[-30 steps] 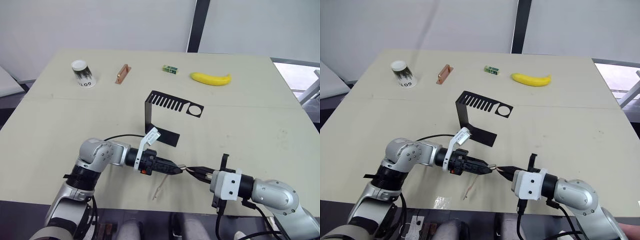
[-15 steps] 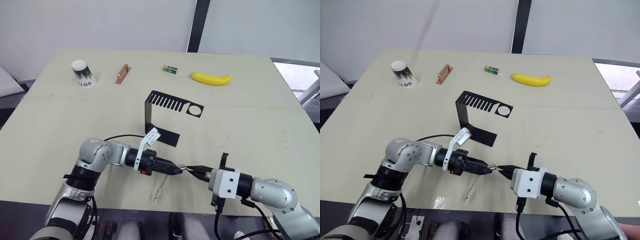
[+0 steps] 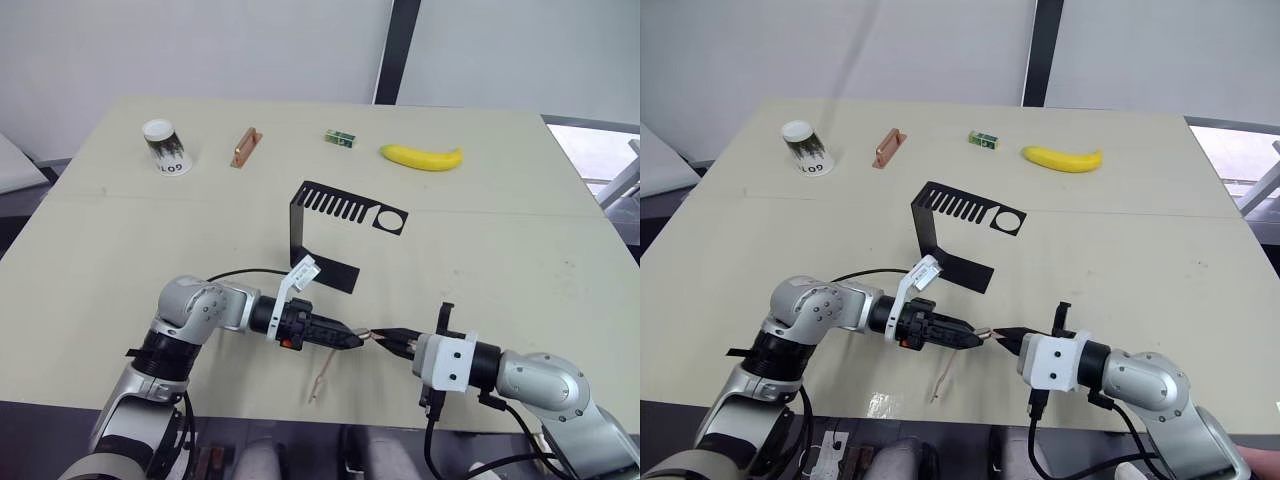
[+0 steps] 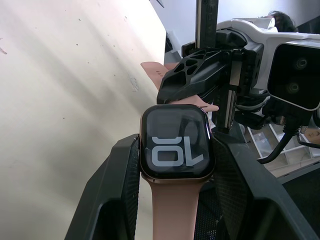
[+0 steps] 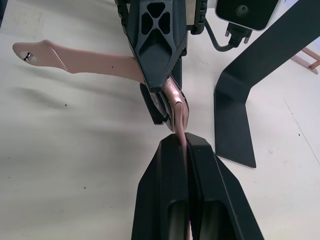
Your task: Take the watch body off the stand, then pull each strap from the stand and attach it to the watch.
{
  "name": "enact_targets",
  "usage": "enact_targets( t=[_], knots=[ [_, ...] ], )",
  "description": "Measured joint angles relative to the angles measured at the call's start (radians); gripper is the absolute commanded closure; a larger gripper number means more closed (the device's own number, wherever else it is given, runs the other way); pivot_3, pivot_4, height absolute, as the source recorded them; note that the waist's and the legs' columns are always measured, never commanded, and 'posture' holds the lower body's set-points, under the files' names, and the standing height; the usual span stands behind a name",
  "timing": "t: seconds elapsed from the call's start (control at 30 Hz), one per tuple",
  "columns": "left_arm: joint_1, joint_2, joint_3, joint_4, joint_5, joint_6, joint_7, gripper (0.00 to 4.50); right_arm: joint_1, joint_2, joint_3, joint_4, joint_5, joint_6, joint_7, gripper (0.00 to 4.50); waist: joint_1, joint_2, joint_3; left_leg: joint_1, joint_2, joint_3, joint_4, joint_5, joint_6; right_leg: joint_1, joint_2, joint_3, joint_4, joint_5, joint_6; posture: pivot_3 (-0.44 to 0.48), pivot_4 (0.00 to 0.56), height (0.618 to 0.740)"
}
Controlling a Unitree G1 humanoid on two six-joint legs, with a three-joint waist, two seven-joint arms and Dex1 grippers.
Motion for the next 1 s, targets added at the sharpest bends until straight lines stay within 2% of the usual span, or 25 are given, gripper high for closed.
enact_targets(
  t=[1.0],
  knots=[
    [0.000,0.000,-0.002,0.000,0.007,0.011,0.001,2.90,-0.009,-0.001,0.041,0.000,-0.002,0.049,0.001,4.50,0.000,0.000,0.000,0.000,0.000,0.000,0.000,0.000,0.000,0.000,0.000,0.000,0.000,0.000,0.000,0.000,0.150,0.740]
  ],
)
